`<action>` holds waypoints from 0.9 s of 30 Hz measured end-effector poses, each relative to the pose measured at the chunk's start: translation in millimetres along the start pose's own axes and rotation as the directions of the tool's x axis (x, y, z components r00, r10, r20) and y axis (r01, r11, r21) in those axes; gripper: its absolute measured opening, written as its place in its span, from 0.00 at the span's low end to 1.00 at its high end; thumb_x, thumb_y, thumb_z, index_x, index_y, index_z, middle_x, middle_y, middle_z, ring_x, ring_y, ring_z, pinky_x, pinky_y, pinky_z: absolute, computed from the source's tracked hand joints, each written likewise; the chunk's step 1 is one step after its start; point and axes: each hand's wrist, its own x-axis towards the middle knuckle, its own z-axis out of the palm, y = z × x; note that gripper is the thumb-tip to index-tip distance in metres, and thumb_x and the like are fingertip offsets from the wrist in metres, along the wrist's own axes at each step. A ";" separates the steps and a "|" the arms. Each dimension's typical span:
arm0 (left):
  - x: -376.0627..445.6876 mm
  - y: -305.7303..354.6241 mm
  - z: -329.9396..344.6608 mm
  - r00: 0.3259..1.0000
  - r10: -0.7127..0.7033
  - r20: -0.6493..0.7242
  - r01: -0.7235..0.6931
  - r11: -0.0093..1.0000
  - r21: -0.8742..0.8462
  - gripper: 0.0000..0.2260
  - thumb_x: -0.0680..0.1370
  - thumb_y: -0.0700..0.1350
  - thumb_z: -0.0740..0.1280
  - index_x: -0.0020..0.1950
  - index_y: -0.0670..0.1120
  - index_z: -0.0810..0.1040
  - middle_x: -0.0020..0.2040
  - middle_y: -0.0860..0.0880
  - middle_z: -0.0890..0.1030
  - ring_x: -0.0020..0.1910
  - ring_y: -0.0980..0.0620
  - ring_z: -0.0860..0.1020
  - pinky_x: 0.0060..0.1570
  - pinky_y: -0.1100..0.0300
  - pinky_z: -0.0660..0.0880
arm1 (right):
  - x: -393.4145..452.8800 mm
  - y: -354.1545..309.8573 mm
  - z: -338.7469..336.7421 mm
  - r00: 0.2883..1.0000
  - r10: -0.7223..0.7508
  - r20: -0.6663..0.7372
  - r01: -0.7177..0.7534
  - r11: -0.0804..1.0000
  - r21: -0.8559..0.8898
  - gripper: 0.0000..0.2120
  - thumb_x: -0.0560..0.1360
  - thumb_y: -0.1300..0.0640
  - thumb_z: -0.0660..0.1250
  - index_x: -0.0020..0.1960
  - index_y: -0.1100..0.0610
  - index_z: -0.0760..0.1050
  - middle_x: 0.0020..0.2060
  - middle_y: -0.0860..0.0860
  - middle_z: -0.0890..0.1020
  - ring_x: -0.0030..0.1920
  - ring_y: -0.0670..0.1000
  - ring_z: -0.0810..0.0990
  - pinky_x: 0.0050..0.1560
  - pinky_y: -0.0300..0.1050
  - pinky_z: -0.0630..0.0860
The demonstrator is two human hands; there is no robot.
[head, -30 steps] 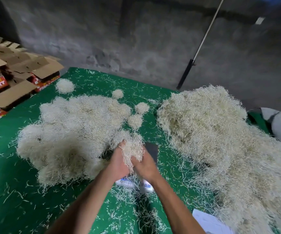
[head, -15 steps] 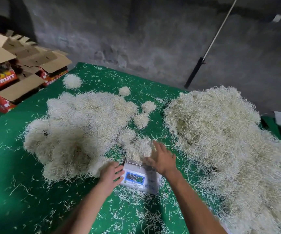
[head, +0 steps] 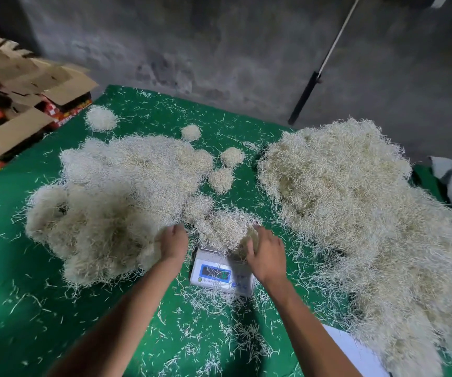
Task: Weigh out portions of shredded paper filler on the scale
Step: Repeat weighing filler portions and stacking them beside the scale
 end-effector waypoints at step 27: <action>124.3 32.1 51.0 0.970 -0.019 0.242 0.117 0.911 -0.396 0.15 0.85 0.50 0.59 0.60 0.43 0.80 0.56 0.47 0.85 0.54 0.50 0.84 0.54 0.58 0.79 | 56.4 -1.7 28.3 0.995 0.028 -0.091 0.004 0.942 0.336 0.18 0.88 0.54 0.50 0.48 0.55 0.75 0.40 0.52 0.79 0.42 0.42 0.75 0.52 0.44 0.72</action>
